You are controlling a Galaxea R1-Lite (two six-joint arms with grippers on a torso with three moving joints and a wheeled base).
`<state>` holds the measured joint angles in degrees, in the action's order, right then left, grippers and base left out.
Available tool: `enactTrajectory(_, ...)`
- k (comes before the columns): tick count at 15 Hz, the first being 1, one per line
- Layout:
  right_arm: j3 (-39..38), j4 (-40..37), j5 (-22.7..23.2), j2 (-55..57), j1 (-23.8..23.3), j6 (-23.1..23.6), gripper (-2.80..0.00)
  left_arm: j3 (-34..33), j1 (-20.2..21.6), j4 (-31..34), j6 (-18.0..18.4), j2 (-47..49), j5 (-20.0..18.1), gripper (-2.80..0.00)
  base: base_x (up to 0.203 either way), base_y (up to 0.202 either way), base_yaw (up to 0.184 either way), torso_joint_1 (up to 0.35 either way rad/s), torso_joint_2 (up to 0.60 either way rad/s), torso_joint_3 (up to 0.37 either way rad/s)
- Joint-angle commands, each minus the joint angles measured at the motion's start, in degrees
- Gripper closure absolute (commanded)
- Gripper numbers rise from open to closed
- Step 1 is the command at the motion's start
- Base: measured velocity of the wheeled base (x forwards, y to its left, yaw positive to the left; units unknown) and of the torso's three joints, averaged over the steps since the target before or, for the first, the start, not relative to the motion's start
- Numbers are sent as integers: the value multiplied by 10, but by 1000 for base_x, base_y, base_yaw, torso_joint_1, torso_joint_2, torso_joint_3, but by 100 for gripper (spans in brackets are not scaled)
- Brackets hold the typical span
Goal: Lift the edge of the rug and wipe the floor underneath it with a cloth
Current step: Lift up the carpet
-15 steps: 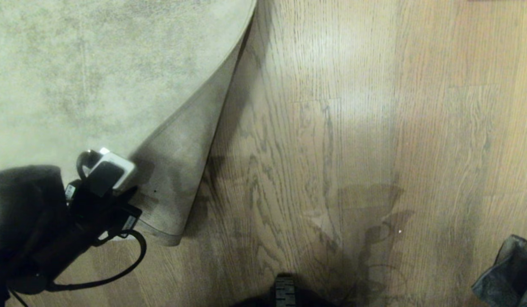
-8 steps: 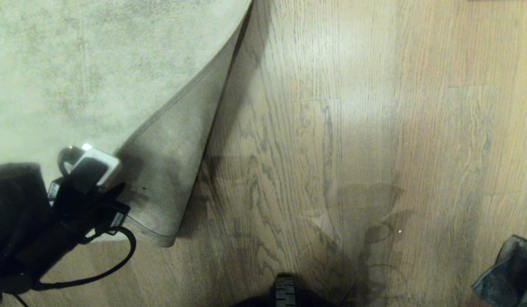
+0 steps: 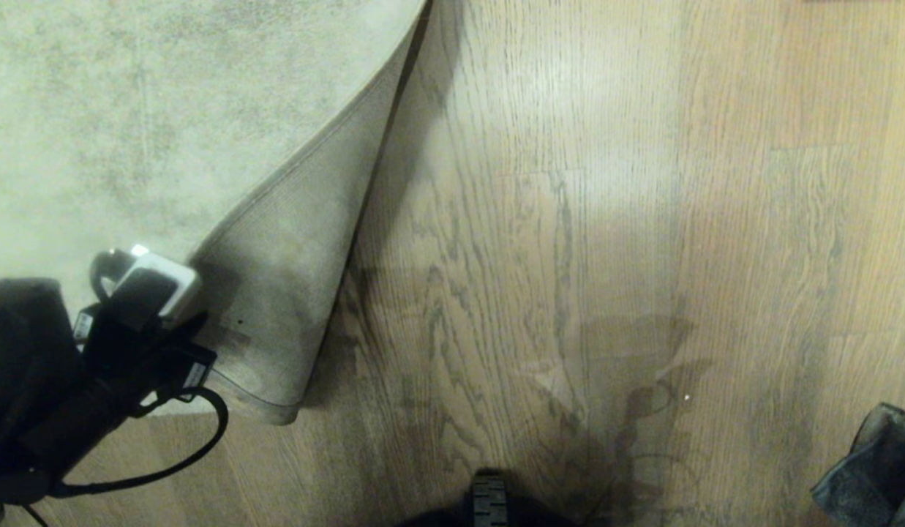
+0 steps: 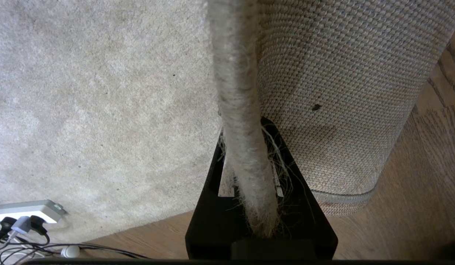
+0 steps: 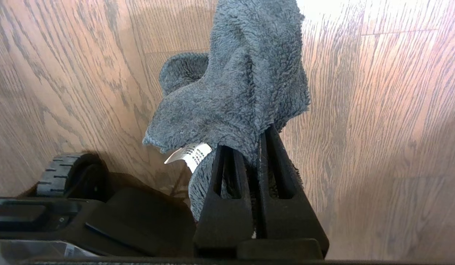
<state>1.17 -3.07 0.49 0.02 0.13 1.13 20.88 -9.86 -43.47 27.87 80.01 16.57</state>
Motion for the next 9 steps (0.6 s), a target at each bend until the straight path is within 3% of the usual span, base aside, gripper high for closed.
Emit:
enactTrajectory(1,-1,1,0,0,0,-1,0,-1,0,-2,1,1,1,0,0,0,0,0,0,0)
enactTrajectory(6,-1,1,0,0,0,2,0,-1,23,-6,1,-1,0,0,0,0,0,0,0,0)
enactTrajectory(9,4,-4,2,2,0,38,0,-1,25,-6,0,-1,0,0,0,0,0,0,0,0)
